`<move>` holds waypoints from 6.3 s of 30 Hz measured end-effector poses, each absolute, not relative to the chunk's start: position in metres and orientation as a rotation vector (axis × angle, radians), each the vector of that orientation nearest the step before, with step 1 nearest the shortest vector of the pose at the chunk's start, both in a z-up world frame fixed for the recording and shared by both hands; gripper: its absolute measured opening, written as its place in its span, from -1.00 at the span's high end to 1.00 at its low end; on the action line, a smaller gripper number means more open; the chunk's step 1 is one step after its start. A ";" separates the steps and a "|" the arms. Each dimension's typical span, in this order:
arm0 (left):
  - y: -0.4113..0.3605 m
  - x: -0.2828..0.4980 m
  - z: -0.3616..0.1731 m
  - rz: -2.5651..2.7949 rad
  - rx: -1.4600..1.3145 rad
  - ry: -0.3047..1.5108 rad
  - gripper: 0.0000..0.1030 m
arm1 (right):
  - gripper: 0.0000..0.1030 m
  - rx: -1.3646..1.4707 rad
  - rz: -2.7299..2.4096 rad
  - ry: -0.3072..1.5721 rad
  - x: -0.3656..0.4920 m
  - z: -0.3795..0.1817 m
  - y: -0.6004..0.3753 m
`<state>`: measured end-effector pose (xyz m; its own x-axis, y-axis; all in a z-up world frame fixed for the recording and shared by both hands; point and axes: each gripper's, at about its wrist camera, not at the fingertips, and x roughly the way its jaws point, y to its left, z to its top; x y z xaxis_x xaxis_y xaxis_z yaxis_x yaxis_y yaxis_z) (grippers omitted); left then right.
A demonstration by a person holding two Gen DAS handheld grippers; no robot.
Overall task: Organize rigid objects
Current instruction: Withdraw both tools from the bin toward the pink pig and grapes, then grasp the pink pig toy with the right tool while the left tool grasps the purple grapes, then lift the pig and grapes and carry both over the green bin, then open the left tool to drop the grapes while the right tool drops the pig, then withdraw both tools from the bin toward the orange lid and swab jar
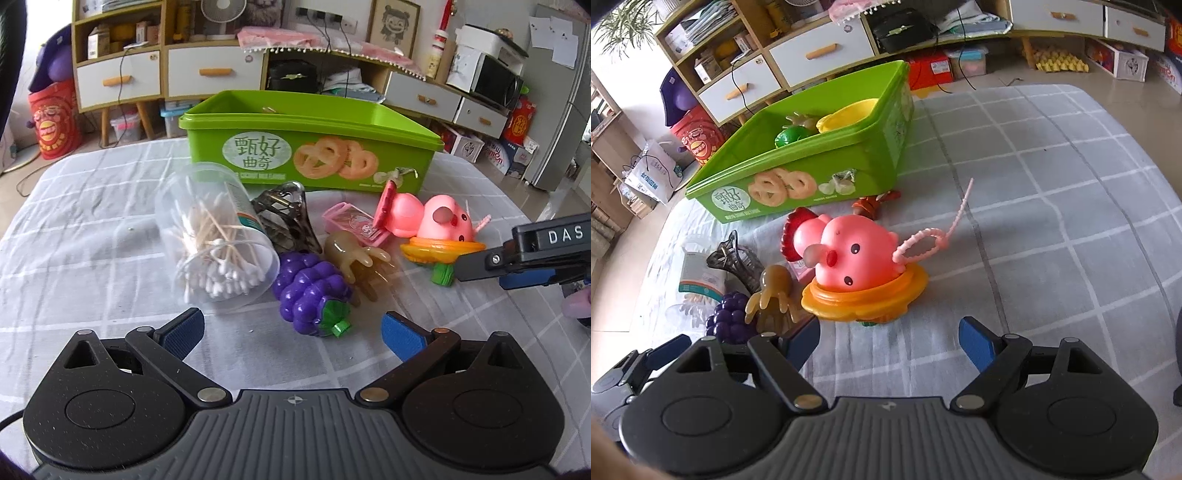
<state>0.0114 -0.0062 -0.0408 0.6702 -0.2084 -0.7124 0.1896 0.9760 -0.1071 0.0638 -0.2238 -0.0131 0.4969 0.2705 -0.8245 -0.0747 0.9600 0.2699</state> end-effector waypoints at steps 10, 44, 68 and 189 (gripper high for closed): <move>-0.014 0.016 -0.049 -0.239 -0.047 0.767 -0.94 | -0.24 0.264 0.251 0.982 0.069 -0.017 -0.221; -0.016 0.028 -0.041 -0.225 -0.140 0.813 -0.01 | 0.19 0.278 0.231 0.888 0.089 -0.017 -0.215; -0.008 0.021 -0.013 -0.268 -0.207 0.780 0.00 | 0.21 0.492 0.256 1.011 0.075 0.004 -0.244; 0.042 0.026 0.017 -0.103 -0.172 0.735 -0.96 | -0.25 0.154 0.284 0.844 0.052 0.043 -0.200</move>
